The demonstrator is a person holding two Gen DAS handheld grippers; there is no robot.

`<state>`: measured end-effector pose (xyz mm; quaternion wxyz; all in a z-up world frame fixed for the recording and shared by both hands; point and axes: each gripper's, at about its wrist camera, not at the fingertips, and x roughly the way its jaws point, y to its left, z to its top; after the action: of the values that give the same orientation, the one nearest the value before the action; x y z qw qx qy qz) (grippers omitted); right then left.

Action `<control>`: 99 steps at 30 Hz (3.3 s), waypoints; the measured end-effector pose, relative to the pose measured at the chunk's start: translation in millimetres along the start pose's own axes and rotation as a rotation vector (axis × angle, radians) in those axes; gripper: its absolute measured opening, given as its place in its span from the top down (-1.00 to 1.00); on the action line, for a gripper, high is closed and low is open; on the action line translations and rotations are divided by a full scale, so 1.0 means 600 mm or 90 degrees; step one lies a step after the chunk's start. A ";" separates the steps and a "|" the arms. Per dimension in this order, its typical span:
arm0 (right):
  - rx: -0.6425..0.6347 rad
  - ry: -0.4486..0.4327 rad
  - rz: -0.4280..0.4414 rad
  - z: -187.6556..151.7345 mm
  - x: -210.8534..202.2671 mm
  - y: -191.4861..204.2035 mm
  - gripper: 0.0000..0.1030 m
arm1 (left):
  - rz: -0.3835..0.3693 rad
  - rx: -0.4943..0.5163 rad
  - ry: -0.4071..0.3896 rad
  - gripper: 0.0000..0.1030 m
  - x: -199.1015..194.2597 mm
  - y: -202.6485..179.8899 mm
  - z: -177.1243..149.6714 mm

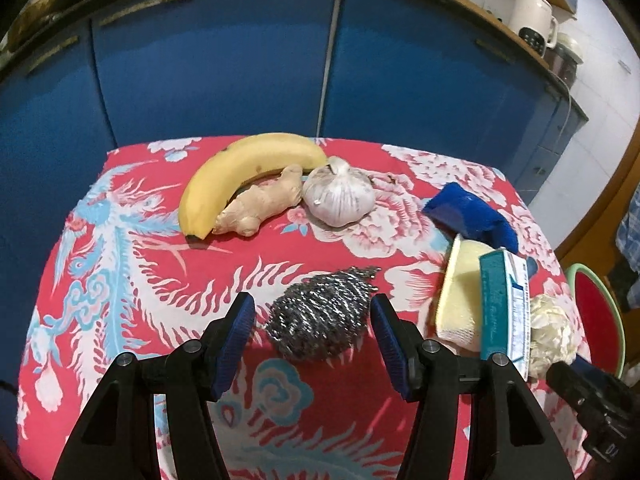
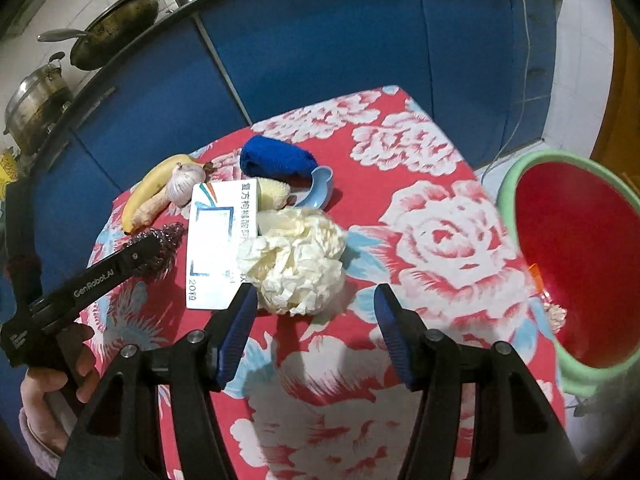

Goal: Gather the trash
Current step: 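Grasp the steel wool scrubber with the left tool while the right tool grasps crumpled paper, then carry the scrubber and paper over the red bucket and open both tools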

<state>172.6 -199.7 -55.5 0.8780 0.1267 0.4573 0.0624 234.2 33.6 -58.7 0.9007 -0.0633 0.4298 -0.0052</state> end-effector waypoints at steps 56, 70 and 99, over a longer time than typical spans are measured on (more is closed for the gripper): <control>0.106 -0.155 -0.077 -0.047 -0.220 -0.208 0.72 | -0.185 0.136 -0.046 0.19 -0.157 -0.248 -0.037; 0.172 -0.158 -0.120 -0.066 -0.231 -0.298 0.72 | -0.219 0.216 -0.023 0.19 -0.144 -0.366 -0.062; 0.223 -0.171 -0.148 -0.087 -0.257 -0.366 0.56 | -0.261 0.293 0.009 -0.08 -0.104 -0.490 -0.093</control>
<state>40.2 -436.9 -24.2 0.8968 0.2306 0.3519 -0.1366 165.0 -260.1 -10.6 0.8686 0.0566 0.4016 -0.2847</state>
